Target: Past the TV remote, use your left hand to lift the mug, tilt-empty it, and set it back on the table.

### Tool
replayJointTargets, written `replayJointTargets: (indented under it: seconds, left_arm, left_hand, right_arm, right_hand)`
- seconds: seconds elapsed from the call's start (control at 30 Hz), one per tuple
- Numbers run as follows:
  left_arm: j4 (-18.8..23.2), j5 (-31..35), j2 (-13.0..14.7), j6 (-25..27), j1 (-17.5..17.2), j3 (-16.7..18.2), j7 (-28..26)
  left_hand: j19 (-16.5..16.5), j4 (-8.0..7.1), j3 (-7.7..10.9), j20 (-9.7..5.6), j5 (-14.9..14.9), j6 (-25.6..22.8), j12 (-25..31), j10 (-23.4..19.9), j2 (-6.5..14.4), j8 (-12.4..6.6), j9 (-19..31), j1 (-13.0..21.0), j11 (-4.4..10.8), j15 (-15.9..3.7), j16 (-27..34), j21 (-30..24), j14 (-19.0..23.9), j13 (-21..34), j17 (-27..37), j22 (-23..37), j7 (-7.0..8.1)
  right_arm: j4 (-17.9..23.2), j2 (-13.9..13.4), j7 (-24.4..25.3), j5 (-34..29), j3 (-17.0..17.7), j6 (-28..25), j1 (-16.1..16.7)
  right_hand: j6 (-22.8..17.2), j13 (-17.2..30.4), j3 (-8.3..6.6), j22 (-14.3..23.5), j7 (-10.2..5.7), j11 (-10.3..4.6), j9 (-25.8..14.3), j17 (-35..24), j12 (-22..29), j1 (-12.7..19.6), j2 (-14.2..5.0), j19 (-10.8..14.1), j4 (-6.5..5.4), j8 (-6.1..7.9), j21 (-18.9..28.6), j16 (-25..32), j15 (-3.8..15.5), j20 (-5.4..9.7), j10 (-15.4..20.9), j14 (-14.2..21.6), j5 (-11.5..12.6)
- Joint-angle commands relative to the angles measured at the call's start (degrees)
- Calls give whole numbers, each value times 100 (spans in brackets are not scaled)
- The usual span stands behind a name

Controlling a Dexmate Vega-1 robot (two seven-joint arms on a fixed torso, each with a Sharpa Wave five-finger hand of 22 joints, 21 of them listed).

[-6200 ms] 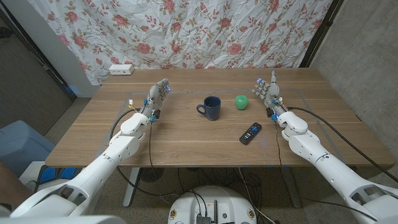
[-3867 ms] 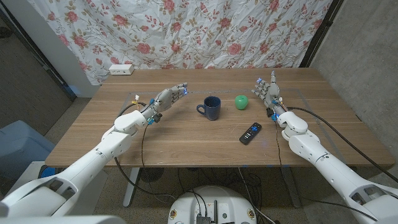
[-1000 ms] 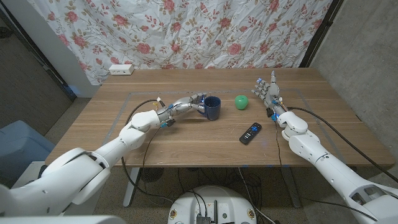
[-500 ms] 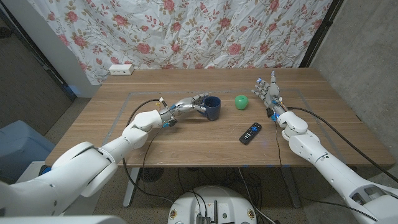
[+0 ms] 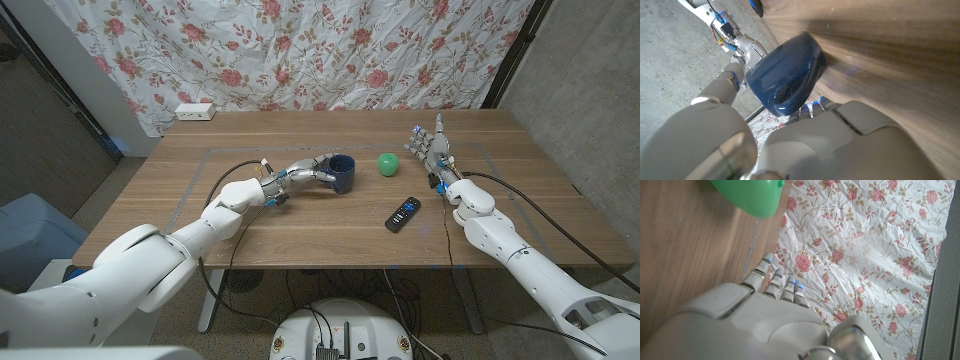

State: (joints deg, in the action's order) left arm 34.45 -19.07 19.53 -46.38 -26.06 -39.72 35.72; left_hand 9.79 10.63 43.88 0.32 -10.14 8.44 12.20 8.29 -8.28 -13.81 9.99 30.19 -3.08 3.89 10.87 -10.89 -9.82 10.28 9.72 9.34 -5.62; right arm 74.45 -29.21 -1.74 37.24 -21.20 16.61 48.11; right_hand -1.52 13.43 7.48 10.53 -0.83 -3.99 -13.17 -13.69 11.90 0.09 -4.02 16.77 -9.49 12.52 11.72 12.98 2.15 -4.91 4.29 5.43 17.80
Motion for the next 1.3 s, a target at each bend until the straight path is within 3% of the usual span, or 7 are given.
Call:
replayJointTargets:
  seconds: [0.03,0.7,0.93,1.03,1.3]
  left_arm:
    - [-152,97,-89,-79,10,-8,-318]
    - [-600,150,-354,-240,174,-89,-355]
    - [-736,167,-444,-323,210,-80,-496]
    - [-792,131,-485,-295,209,-47,-565]
    - [-876,60,-584,-265,214,-17,-563]
  left_hand:
    - [200,-1,-27,58,-37,-74,46,-76,4,-50,21,123,-48,5,50,-21,26,29,13,19,-25]
    - [-121,2,-51,156,-10,-357,106,-500,-19,-115,29,361,-91,56,88,-35,485,51,12,18,-100]
    - [-334,6,-78,63,-2,-544,165,-811,-42,-169,38,503,-67,34,119,-45,812,67,13,16,-119]
    - [-585,13,-100,24,6,-679,215,-1073,-54,-212,51,659,-77,23,156,-65,1157,91,18,15,-143]
    - [-819,19,-137,15,-1,-855,243,-1293,-83,-282,66,830,-33,-34,181,-72,1482,114,23,15,-139]
  right_arm:
    - [-2,-1,-2,1,0,3,0]
    - [-4,0,-2,1,1,3,-1]
    - [-5,-1,-3,1,1,4,-1]
    - [-5,-1,-3,1,1,4,-1]
    - [-4,-1,-3,1,1,4,0]
  right_hand:
    - [-39,24,-1,9,-7,-13,-27,-21,29,-54,-288,30,-39,29,29,26,17,14,5,36,33]
    - [-37,24,0,9,-7,-18,-27,-21,36,-54,-287,31,-39,28,29,27,27,13,21,39,33]
    - [-40,25,-1,9,-3,-19,-27,-21,36,-54,-288,30,-39,29,28,28,22,12,20,42,33]
    - [-41,26,0,9,-4,-18,-27,-21,37,-54,-287,28,-39,29,28,28,22,12,23,40,33]
    - [-40,26,-1,9,-7,-18,-27,-22,35,-54,-288,31,-39,29,29,27,35,16,17,39,33]
